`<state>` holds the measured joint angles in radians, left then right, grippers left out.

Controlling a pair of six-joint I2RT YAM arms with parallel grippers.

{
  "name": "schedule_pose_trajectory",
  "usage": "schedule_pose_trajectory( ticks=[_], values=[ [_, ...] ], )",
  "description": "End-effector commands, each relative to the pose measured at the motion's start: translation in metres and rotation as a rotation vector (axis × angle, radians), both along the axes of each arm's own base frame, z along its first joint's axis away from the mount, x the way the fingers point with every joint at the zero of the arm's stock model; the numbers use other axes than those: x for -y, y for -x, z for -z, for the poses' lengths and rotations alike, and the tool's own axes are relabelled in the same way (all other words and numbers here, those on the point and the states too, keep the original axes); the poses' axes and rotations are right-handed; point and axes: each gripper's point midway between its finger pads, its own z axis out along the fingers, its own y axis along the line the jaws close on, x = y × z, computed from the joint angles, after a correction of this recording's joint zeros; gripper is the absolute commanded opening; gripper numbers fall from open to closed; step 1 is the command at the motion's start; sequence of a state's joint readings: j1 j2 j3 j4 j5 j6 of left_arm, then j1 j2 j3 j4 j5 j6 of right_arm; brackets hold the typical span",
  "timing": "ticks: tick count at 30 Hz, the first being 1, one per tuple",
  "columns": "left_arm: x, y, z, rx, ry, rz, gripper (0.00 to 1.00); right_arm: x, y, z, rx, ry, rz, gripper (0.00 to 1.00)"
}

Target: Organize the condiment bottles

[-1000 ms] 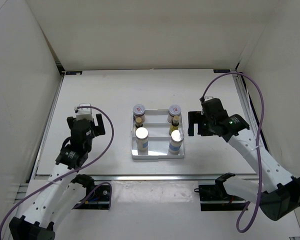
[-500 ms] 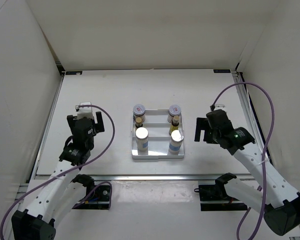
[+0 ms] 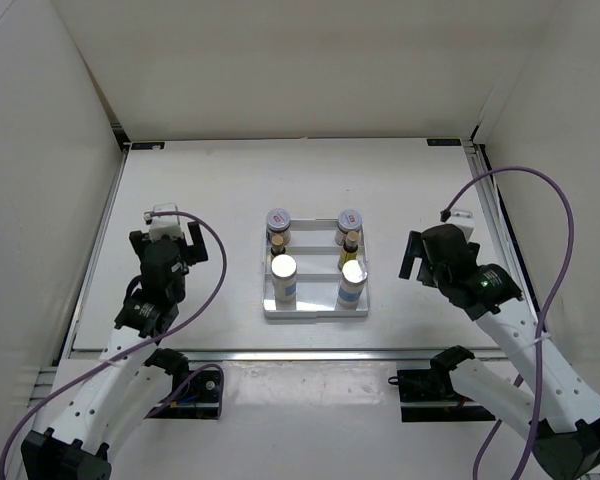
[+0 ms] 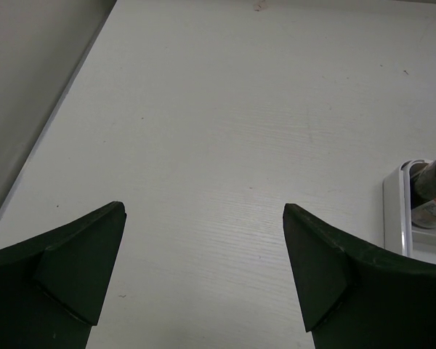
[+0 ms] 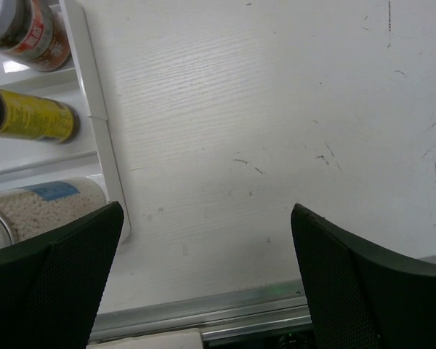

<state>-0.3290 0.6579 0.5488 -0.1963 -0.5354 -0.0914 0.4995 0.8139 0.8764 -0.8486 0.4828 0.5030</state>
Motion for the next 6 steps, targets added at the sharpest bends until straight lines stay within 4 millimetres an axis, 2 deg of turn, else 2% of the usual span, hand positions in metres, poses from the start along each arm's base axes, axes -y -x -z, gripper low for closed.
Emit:
schedule_pose_trajectory(
  ticks=[1,6],
  values=[
    [-0.0041,0.0019,-0.0008,0.008,0.017,-0.028,1.00,0.0112,0.0006,0.0006,0.006,0.024,0.073,0.99],
    [-0.0059,0.0030,-0.0033,0.018,0.018,-0.037,1.00,0.0046,-0.0031,0.0084,-0.010,0.018,0.049,0.99]
  ],
)
